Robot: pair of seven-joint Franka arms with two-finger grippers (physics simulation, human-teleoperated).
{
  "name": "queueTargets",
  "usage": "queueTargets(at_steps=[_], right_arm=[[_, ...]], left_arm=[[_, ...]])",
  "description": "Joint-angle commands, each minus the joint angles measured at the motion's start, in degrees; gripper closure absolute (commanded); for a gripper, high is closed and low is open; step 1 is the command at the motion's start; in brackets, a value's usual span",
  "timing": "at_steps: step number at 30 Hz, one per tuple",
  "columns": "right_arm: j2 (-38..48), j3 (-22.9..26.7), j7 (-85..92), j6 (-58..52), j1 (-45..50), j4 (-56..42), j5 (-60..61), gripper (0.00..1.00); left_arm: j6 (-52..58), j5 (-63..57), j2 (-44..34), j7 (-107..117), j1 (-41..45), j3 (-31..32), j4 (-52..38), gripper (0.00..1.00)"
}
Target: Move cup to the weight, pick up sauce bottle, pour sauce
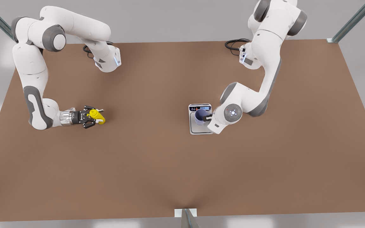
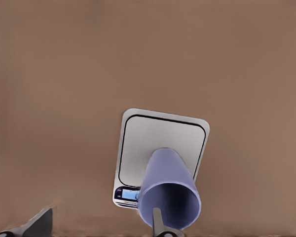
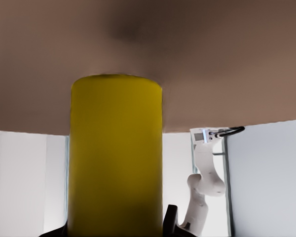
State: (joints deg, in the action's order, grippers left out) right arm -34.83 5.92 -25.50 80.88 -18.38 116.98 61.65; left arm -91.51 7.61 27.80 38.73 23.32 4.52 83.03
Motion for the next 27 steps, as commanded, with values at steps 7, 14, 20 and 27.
queueTargets(at_steps=[7, 14, 20, 27], right_arm=[[9.87, 1.90, -15.01, 3.94, 10.38, -6.85, -1.71, 0.79], [10.13, 1.55, -32.15, 7.72, 20.84, -23.20, -15.95, 0.79], [9.78, -11.63, -48.50, 10.35, 21.72, -34.01, -33.00, 0.79], [6.09, -22.79, -68.00, 14.40, 25.84, -44.02, -46.27, 0.79]], left_arm=[[15.05, -0.49, -10.73, -21.41, -13.22, -10.77, -7.38, 0.00], [8.98, -0.58, -17.69, -20.45, -13.57, -6.72, 0.29, 0.00], [8.37, -2.33, -13.30, -20.80, -13.65, -8.13, -1.64, 0.00], [8.98, -2.69, -13.56, -21.15, -13.65, -8.04, -1.64, 0.00]])
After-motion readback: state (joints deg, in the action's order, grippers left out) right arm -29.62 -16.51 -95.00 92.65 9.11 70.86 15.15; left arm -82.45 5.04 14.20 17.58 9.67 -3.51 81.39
